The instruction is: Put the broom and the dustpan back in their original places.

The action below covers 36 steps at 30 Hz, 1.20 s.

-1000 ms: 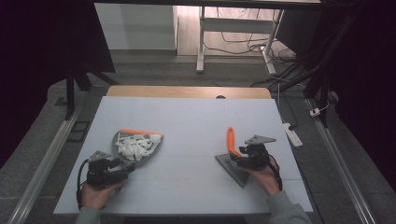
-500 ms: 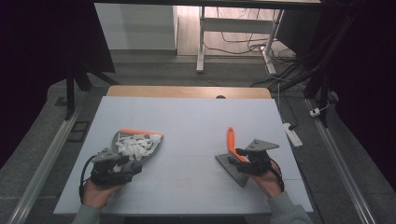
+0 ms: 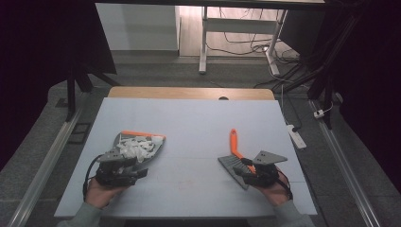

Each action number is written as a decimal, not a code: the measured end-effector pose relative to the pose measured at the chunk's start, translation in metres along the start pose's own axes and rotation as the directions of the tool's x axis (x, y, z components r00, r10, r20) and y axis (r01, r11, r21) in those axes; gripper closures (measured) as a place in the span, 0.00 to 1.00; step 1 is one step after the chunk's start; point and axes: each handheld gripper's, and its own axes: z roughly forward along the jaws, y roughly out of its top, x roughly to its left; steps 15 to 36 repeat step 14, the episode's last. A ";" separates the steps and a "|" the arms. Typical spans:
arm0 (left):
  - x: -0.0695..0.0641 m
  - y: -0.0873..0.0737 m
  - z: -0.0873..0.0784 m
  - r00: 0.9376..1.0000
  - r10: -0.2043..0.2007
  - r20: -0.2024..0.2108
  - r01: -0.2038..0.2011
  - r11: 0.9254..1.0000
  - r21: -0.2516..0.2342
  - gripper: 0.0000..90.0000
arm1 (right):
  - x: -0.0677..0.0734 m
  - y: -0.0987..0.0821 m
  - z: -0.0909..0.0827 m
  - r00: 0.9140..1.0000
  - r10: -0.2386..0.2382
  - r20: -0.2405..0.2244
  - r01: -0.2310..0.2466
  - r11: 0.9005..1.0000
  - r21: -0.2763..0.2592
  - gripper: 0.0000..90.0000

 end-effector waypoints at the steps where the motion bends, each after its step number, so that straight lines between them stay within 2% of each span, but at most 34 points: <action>1: -0.001 -0.001 0.000 1.000 0.001 0.006 -0.001 1.000 0.001 0.33 | -0.001 -0.001 -0.001 1.000 0.005 0.000 -0.005 1.000 -0.004 0.53; 3: -0.006 -0.004 -0.001 1.000 0.010 0.012 -0.010 1.000 0.001 0.33 | -0.003 -0.002 -0.004 1.000 0.014 -0.003 -0.014 1.000 -0.013 0.53; 8: -0.011 -0.006 -0.002 1.000 0.013 -0.004 -0.013 1.000 0.001 0.33 | -0.008 -0.002 -0.006 1.000 0.025 -0.005 -0.025 0.999 -0.034 0.53; 14: -0.008 -0.007 -0.001 1.000 -0.002 -0.019 0.002 1.000 -0.003 0.33 | -0.008 -0.001 -0.010 1.000 0.010 -0.013 -0.011 0.999 -0.051 0.52; 36: -0.008 -0.007 -0.001 1.000 -0.002 -0.019 0.002 1.000 -0.003 0.33 | -0.008 -0.001 -0.010 1.000 0.010 -0.013 -0.011 0.999 -0.051 0.52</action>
